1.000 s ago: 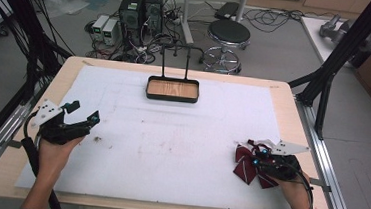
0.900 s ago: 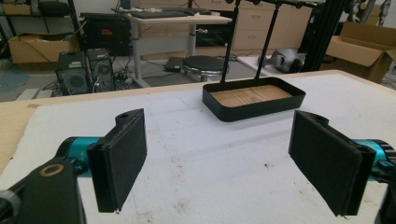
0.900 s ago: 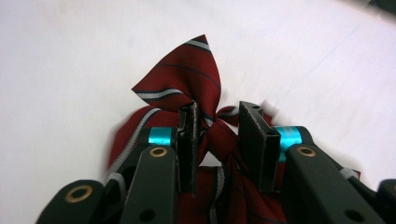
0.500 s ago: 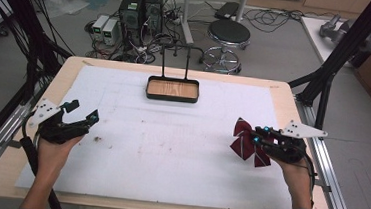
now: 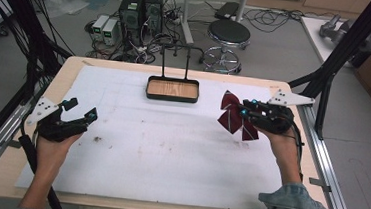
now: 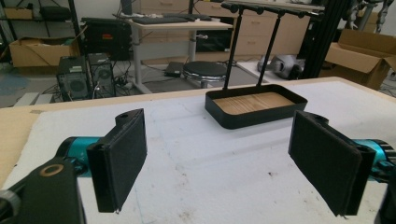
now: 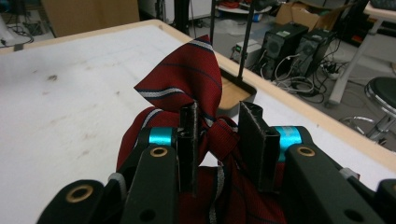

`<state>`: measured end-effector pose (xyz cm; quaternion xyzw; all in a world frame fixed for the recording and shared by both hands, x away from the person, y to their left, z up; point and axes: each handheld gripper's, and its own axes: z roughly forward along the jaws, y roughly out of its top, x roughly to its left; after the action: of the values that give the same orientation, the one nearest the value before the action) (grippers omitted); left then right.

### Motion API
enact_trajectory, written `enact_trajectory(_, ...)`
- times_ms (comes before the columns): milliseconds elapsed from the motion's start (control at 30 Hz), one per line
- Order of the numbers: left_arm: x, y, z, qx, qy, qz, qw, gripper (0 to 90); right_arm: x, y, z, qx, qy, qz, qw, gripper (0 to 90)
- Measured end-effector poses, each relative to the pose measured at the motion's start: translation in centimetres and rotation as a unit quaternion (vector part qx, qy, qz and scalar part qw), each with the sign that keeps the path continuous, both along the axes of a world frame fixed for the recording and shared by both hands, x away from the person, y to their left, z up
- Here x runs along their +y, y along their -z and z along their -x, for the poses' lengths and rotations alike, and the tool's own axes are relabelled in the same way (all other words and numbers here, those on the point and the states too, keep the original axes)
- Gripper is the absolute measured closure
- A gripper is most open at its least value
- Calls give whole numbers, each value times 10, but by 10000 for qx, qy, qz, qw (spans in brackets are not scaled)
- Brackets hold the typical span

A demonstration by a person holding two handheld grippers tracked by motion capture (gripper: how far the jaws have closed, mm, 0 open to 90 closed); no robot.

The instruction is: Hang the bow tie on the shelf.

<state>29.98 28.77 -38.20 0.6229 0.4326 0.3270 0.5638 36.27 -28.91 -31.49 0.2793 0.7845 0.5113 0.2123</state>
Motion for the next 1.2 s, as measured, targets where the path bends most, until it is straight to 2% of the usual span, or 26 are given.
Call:
enact_trajectory(67, 1, -1, 0, -22, -2, -5, 10000, 196, 11, -7, -12, -53, -13, 8, 10000, 691)
enact_trajectory(167, 0, -1, 0, -25, -8, -5, 10000, 197, 19, -11, -20, -22, -49, 20, 10000, 691)
enact_trajectory(233, -1, -1, -2, -27, 25, -33, 10000, 197, 32, -16, -33, 39, -111, 34, 9999, 691)
enact_trajectory(300, -2, -1, -2, -25, 41, -54, 10000, 197, 41, -20, -41, 2, -169, 38, 9998, 690)
enact_trajectory(433, -3, 0, -3, -15, 40, -60, 10000, 197, 54, -24, -53, 20, -221, 39, 9997, 691)
enact_trajectory(467, -3, 0, -3, -16, 41, -53, 10000, 197, 63, -28, -60, -9, -236, 16, 9997, 691)
enact_trajectory(533, -3, 0, -3, -22, 39, -63, 10000, 197, 67, -29, -64, -23, -241, -22, 9997, 691)
enact_trajectory(600, -2, 0, -3, -38, 37, -63, 10000, 197, 79, -33, -75, -33, -278, -117, 9995, 690)
enact_trajectory(667, -2, 0, -3, -37, 29, -60, 10000, 197, 82, -34, -78, -42, -269, -169, 9995, 691)
enact_trajectory(700, -1, 0, -3, -49, 1, -51, 10000, 197, 87, -35, -86, -1, -246, -247, 9994, 690)
enact_trajectory(967, 3, 1, -3, -24, -31, -32, 10000, 197, 106, -41, -109, -135, -81, -125, 9998, 690)
enact_trajectory(1000, 3, 1, -3, -25, -31, -29, 10000, 197, 111, -44, -113, -236, -57, -142, 9996, 690)
enact_trajectory(1200, 2, 1, -3, -36, -24, -17, 10000, 197, 123, -50, -125, -195, -66, -201, 9996, 690)
